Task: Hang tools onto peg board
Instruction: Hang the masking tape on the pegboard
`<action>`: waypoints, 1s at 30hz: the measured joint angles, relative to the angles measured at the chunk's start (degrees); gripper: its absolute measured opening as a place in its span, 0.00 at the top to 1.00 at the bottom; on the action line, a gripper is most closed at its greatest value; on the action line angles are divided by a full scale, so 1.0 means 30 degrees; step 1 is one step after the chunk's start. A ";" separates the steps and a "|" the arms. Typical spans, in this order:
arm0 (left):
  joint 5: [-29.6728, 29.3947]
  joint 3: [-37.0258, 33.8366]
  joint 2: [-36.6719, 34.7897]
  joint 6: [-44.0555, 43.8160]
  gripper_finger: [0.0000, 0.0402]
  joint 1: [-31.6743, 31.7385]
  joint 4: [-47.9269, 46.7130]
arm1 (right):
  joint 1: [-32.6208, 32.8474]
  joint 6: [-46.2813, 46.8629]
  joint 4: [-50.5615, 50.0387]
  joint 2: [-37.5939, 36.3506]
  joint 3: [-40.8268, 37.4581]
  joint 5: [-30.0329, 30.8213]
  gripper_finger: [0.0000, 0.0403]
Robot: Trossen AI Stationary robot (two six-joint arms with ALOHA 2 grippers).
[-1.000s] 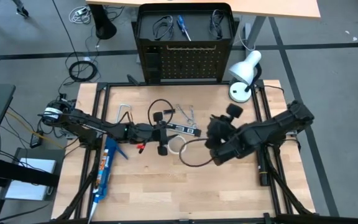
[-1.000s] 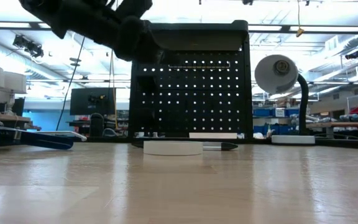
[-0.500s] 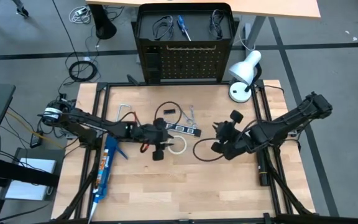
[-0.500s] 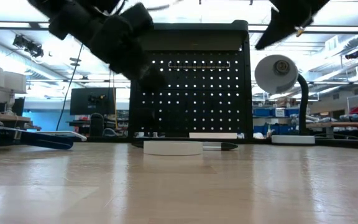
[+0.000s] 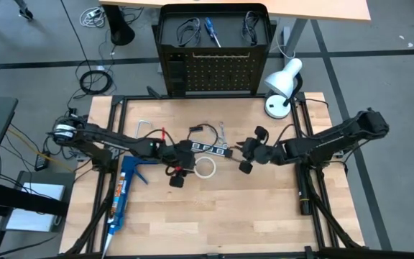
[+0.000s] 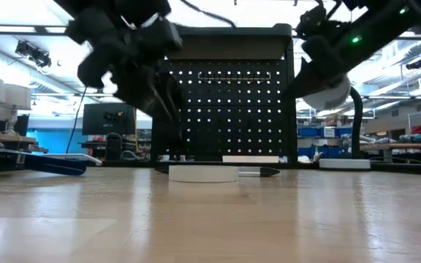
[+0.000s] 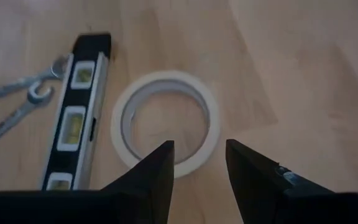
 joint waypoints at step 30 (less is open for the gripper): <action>-0.4603 0.6859 0.7651 0.3649 0.81 -0.1316 -0.6227 | -0.2464 -0.2165 0.2604 0.0007 -0.0966 -0.2240 0.69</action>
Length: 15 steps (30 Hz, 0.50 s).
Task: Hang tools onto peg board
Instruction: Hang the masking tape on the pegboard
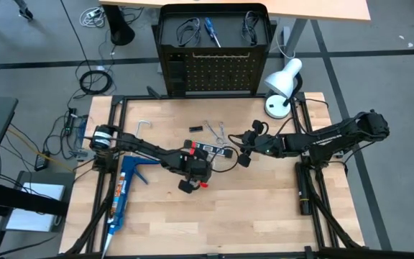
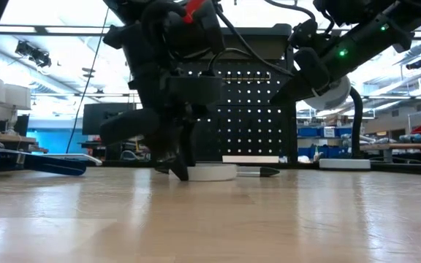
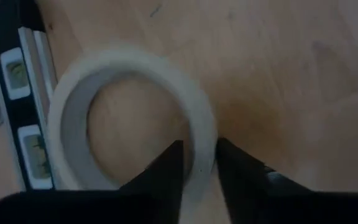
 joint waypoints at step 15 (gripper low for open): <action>-1.2808 -0.0047 0.0007 -0.2082 0.95 -0.1829 -0.3136 | 0.0000 0.0403 -0.0619 -0.0748 0.0007 0.1290 0.69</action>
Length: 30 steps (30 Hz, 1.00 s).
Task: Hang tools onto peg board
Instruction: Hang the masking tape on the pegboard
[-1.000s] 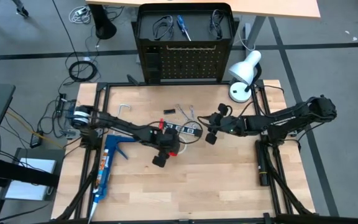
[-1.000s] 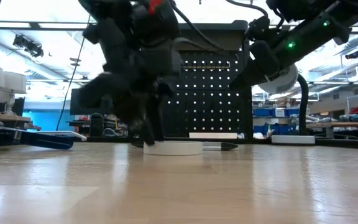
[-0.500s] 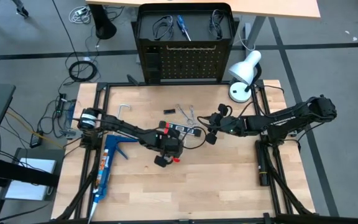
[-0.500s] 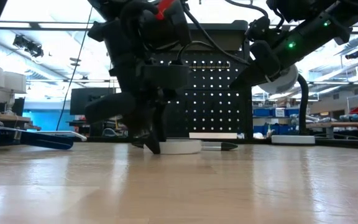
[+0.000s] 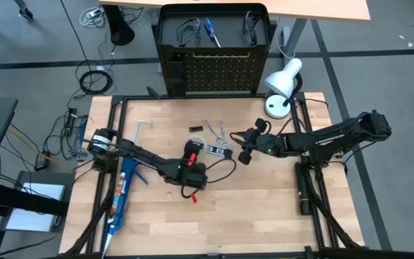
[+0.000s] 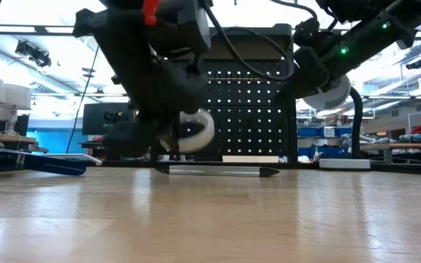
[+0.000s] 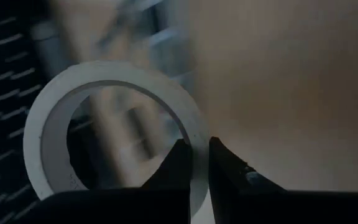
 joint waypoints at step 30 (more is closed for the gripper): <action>-1.2675 -0.1901 -0.3578 -1.0010 0.95 0.4905 -0.8024 | 0.1428 -0.2236 0.1786 -0.0651 0.0066 0.0481 0.69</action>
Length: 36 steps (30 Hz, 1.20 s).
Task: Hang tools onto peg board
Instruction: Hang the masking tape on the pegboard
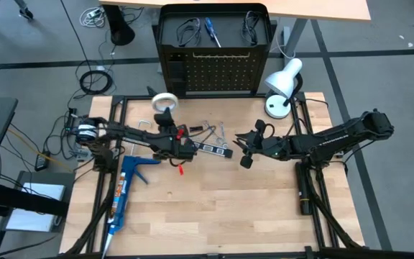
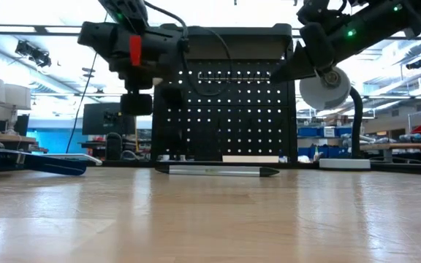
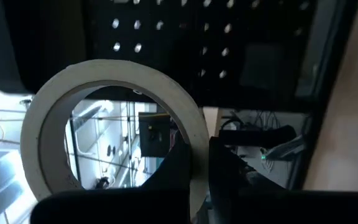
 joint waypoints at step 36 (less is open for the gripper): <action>2.4135 -0.0972 -0.3852 1.6789 0.94 -0.0908 2.4570 | 0.0507 0.2195 -0.5456 -0.5746 -0.0462 0.0960 0.70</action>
